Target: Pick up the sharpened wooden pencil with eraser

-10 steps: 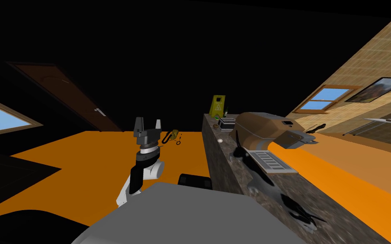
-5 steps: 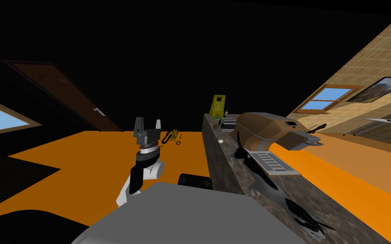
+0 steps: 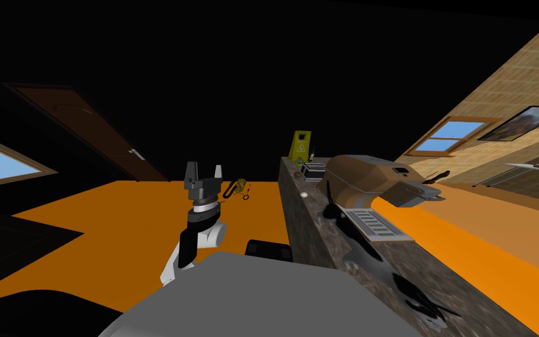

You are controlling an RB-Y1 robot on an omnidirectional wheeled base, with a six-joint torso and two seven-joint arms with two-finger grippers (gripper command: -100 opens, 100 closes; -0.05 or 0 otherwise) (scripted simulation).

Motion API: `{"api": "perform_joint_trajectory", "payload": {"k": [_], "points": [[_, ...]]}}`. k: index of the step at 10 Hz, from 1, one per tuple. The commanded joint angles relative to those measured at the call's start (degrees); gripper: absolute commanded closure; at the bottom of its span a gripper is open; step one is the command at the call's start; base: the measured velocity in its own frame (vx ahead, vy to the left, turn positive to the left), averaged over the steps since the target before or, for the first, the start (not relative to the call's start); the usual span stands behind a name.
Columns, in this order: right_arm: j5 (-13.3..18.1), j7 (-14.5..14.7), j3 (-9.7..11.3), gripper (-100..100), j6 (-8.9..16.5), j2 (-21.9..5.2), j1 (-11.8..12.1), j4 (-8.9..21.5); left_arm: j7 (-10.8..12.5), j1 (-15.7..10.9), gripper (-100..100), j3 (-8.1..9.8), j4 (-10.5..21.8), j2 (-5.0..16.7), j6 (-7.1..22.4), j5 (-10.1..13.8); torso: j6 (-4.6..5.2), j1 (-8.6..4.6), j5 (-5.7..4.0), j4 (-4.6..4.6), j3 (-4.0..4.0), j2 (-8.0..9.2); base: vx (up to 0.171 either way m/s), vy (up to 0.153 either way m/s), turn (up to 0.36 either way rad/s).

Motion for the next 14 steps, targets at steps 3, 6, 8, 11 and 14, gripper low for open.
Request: {"api": "perform_joint_trajectory", "payload": {"k": [3, 6, 8, 11, 14], "points": [[-0.8, -4.5, -0.4, 100, 4.5, -2.1, 4.6, -5.7, 0.0, 0.0, 0, 0.0, 0.0, 0.0, 0.0, 0.0, 0.02, 0.04, -0.05, 0.04, 0.05, 0.05, -0.047, -0.012, 0.002], [-1.3, -7.2, -0.6, 100, 7.4, -3.6, 7.8, -11.7, 0.0, 0.0, 0, 0.0, 0.0, 0.0, 0.0, 0.0, 0.01, 0.04, 0.05, 0.01, 0.06, 0.11, -0.055, -0.018, 0.002], [-1.8, -9.9, -0.8, 100, 10.1, -5.1, 10.6, -16.8, 0.0, 0.0, 0, 0.0, 0.0, 0.0, 0.0, 0.0, -0.03, 0.09, -0.01, 0.02, 0.01, 0.0, -0.036, -0.009, -0.001], [-2.4, -12.6, -0.9, 100, 12.8, -6.6, 13.4, -21.0, 0.0, 0.0, 0, 0.0, 0.0, 0.0, 0.0, 0.0, -0.03, 0.09, 0.01, 0.0, -0.01, -0.03, -0.04, -0.007, 0.004], [-2.9, -15.3, -1.1, 100, 15.6, -8.0, 16.3, -27.1, 0.0, 0.0, 0, 0.0, 0.0, 0.0, 0.0, 0.0, 0.0, 0.07, 0.07, -0.01, 0.03, 0.08, -0.058, -0.02, 0.001]]}}
